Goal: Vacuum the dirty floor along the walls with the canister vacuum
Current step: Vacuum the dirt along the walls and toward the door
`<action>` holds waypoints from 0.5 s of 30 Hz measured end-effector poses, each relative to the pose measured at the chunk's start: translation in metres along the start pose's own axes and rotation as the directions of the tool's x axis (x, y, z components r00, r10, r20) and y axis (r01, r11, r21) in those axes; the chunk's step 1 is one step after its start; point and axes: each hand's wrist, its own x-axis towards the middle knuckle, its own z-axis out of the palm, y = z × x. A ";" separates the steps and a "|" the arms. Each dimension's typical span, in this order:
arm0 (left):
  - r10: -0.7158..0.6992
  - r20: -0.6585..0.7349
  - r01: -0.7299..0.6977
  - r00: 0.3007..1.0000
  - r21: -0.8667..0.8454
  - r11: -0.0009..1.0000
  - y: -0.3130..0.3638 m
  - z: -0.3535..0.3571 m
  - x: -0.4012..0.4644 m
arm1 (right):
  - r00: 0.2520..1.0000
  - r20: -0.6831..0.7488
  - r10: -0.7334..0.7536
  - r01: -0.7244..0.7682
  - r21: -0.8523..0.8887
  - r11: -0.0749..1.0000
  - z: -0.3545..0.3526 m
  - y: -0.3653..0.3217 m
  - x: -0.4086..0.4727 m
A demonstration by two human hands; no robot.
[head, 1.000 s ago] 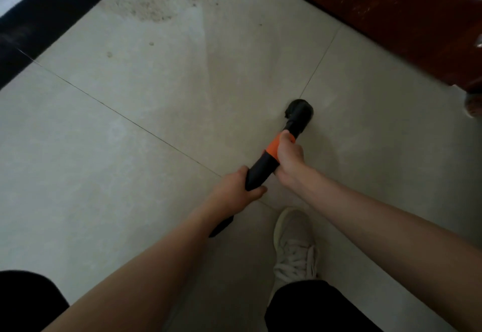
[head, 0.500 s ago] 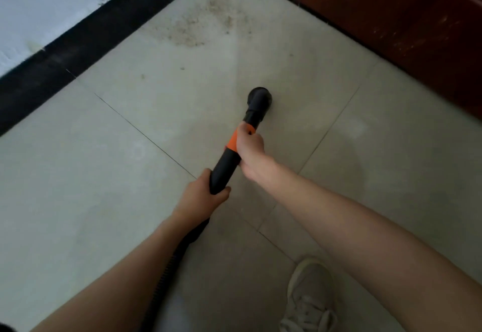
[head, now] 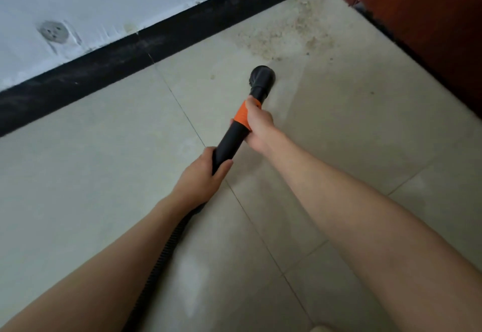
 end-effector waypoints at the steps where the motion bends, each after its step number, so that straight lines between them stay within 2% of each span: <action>1: -0.017 0.012 0.017 1.000 0.004 1.000 -0.004 -0.003 0.001 | 1.000 0.025 0.007 -0.007 0.010 1.000 0.005 0.004 0.001; 6: -0.038 0.062 0.038 0.997 -0.007 0.999 -0.025 -0.009 -0.014 | 0.993 0.099 0.060 -0.069 0.090 0.994 0.014 0.038 -0.007; 11: -0.080 0.144 0.096 0.986 -0.102 0.990 -0.042 -0.022 -0.036 | 0.975 0.161 0.156 -0.168 0.062 0.984 0.021 0.057 -0.033; 15: -0.109 0.208 0.144 0.972 -0.161 0.976 -0.045 -0.066 -0.061 | 0.954 0.219 0.205 -0.215 0.025 0.976 0.044 0.044 -0.078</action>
